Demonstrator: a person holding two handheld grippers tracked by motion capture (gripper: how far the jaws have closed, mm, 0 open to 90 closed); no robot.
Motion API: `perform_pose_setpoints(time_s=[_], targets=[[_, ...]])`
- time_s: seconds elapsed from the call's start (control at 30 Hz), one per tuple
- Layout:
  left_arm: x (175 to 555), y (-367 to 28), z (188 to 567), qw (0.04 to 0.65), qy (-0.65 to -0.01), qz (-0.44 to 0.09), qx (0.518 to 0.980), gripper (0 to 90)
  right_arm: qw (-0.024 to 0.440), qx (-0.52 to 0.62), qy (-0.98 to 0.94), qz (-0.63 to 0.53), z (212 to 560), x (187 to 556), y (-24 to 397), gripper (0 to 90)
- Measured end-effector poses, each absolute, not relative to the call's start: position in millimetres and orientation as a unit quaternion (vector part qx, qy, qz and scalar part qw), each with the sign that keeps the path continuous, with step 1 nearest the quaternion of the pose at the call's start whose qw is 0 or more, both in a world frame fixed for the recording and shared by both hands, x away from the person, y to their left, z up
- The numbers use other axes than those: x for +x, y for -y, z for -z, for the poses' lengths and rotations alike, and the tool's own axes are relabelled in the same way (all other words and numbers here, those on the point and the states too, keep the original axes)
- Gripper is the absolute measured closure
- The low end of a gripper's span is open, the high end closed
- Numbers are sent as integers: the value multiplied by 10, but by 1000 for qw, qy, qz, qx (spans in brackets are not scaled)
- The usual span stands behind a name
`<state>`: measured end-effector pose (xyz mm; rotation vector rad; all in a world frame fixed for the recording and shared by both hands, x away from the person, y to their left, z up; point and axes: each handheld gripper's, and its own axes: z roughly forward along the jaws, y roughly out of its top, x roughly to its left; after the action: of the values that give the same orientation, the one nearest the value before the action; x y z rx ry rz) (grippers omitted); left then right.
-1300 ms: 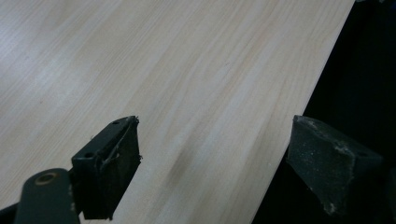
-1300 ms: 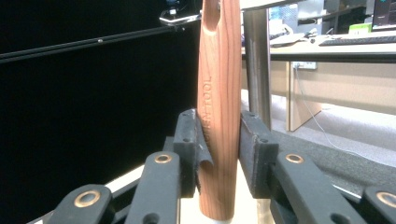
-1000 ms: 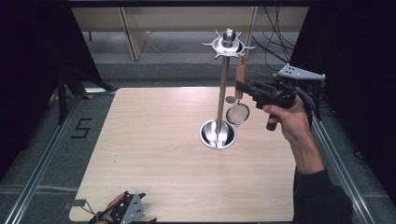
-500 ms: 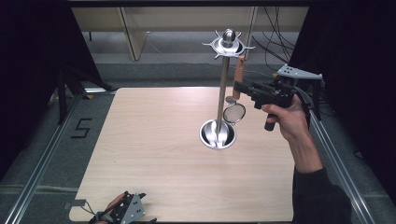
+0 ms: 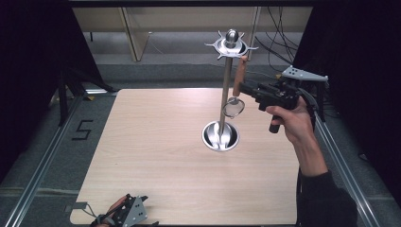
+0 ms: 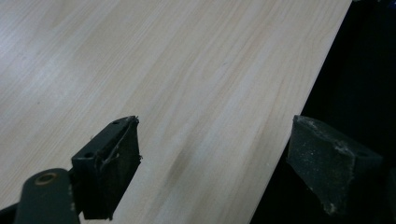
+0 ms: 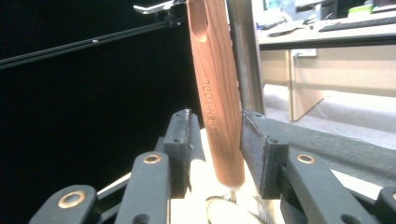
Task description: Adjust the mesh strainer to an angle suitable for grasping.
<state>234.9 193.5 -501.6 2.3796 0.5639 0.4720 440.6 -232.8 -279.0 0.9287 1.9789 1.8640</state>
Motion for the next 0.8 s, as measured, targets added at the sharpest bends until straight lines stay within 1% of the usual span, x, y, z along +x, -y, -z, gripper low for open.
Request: perform_pose_setpoints(time_s=[0.1, 0.43, 0.63, 0.77, 0.8], targets=[[2350, -1935, 5016, 320, -215, -180, 905, 162, 153, 323, -683, -637, 2778, 4375, 2324, 639], [2347, -1938, 5011, 320, -216, -183, 904, 162, 164, 322, -689, -628, 2785, 4278, 2344, 581], [2346, -1938, 5009, 320, -216, -182, 904, 163, 161, 328, -689, -626, 2830, 4208, 2365, 516], [2348, -1942, 5003, 321, -216, -185, 904, 163, 178, 335, -688, -619, 2870, 4170, 2376, 480], [2352, -1947, 5000, 316, -214, -188, 905, 163, 170, 342, -684, -621, 2878, 4154, 2370, 477]])
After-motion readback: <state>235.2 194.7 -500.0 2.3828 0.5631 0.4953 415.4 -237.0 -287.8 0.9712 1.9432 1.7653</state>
